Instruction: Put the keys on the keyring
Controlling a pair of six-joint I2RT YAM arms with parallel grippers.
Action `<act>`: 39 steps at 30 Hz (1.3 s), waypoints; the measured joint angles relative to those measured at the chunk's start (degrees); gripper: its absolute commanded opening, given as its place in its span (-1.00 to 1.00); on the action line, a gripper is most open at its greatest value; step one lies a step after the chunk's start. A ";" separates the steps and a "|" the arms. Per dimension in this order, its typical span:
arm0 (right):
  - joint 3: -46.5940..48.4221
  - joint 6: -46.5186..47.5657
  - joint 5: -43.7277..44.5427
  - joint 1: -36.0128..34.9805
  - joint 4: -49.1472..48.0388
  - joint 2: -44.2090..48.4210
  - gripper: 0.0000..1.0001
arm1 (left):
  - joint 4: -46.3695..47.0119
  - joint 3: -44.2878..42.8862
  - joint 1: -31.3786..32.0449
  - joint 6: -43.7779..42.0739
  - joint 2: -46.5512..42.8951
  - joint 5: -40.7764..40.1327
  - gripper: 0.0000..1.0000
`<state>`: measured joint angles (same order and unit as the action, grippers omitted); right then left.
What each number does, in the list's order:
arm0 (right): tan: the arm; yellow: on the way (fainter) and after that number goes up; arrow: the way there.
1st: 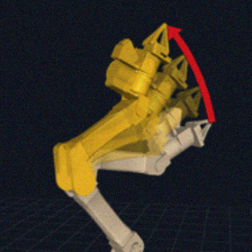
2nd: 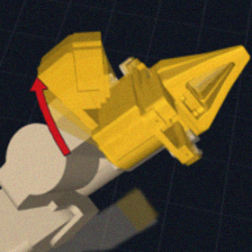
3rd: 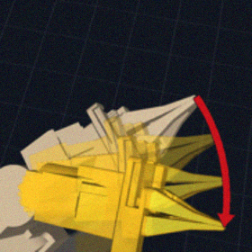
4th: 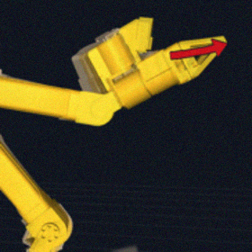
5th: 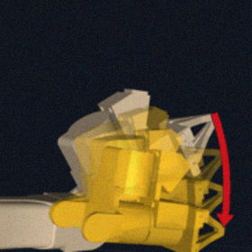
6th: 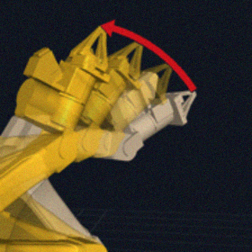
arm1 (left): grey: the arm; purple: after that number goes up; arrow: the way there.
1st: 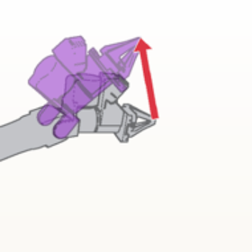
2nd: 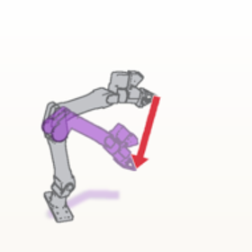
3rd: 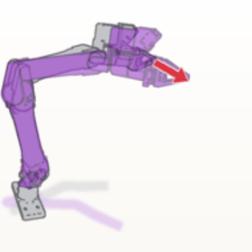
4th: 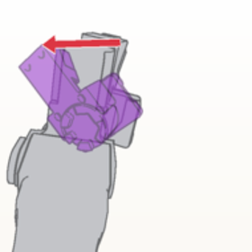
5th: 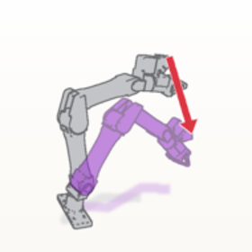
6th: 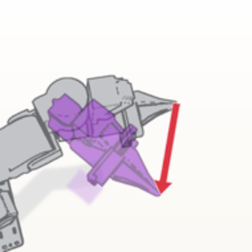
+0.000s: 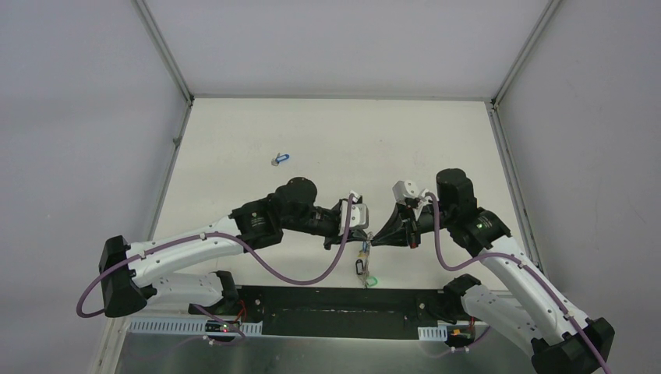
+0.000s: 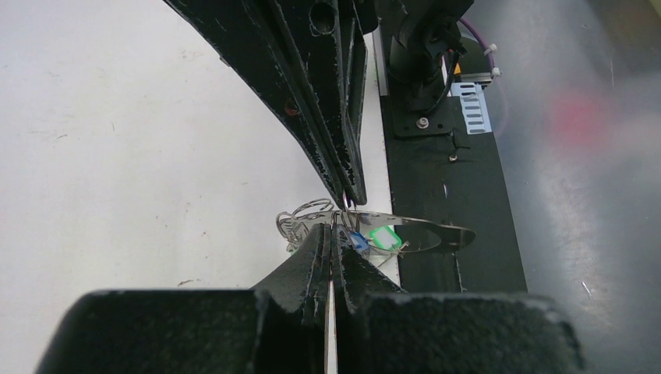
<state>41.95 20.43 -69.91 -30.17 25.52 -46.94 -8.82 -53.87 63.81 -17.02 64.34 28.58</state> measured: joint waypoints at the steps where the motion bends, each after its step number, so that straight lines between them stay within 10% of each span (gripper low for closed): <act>1: 0.00 0.00 0.00 0.00 0.00 0.00 -1.00 | 0.09 -0.02 0.00 -0.22 0.00 0.00 -1.00; 39: 0.00 0.00 -0.92 -0.11 -0.39 -0.28 -1.00 | 0.76 -0.02 1.84 -5.64 -2.10 0.07 -1.00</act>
<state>41.95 20.43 -70.83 -30.28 25.12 -47.22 -8.05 -53.89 65.65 -22.65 62.24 28.64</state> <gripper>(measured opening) 0.005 0.007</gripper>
